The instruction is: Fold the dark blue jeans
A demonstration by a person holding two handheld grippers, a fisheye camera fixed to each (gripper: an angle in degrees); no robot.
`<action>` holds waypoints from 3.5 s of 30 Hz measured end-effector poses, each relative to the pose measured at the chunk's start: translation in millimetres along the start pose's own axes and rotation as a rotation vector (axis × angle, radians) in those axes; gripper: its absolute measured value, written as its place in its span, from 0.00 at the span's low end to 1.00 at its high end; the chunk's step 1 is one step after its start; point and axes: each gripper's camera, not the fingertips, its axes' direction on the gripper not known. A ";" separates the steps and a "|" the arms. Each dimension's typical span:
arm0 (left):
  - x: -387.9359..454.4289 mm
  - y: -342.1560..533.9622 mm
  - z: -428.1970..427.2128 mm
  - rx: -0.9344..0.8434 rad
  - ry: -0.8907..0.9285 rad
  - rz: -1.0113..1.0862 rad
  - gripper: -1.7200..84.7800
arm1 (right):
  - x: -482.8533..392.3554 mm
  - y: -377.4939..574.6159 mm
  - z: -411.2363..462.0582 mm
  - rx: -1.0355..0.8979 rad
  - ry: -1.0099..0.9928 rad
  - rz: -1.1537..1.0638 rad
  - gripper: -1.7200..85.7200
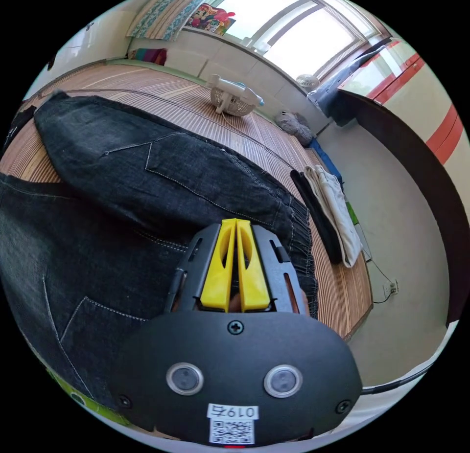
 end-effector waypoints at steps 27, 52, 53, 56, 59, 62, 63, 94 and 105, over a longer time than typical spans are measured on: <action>237.9 165.9 77.2 0.354 0.441 -0.035 0.03 | 185.4 -28.1 -8.6 -0.187 -0.366 0.292 0.03; 661.4 466.2 -82.6 0.801 0.968 0.578 0.03 | 406.5 14.7 -142.5 0.079 -0.584 0.545 0.10; 671.6 471.4 -87.6 0.820 0.945 0.616 0.03 | 424.2 13.6 -143.8 0.091 -0.574 0.562 0.09; 699.9 477.5 -92.8 0.818 0.909 0.689 0.03 | 472.3 -4.9 -135.2 0.078 -0.598 0.517 0.08; 729.9 477.2 -85.4 0.759 0.946 0.724 0.03 | 513.2 -30.4 -109.9 -0.015 -0.631 0.447 0.08; 757.2 481.8 -72.3 0.716 0.949 0.748 0.03 | 553.7 -41.0 -85.2 -0.039 -0.786 0.497 0.06; 763.7 485.8 -66.6 0.732 0.946 0.741 0.03 | 566.6 -43.7 -76.0 -0.049 -0.829 0.519 0.05; 824.3 472.1 32.0 0.652 1.350 0.639 0.03 | 712.1 -68.0 -14.2 -0.113 -1.098 0.655 0.03; 834.1 468.6 39.8 0.643 1.328 0.633 0.02 | 711.1 -56.4 -25.3 -0.110 -0.935 0.805 0.04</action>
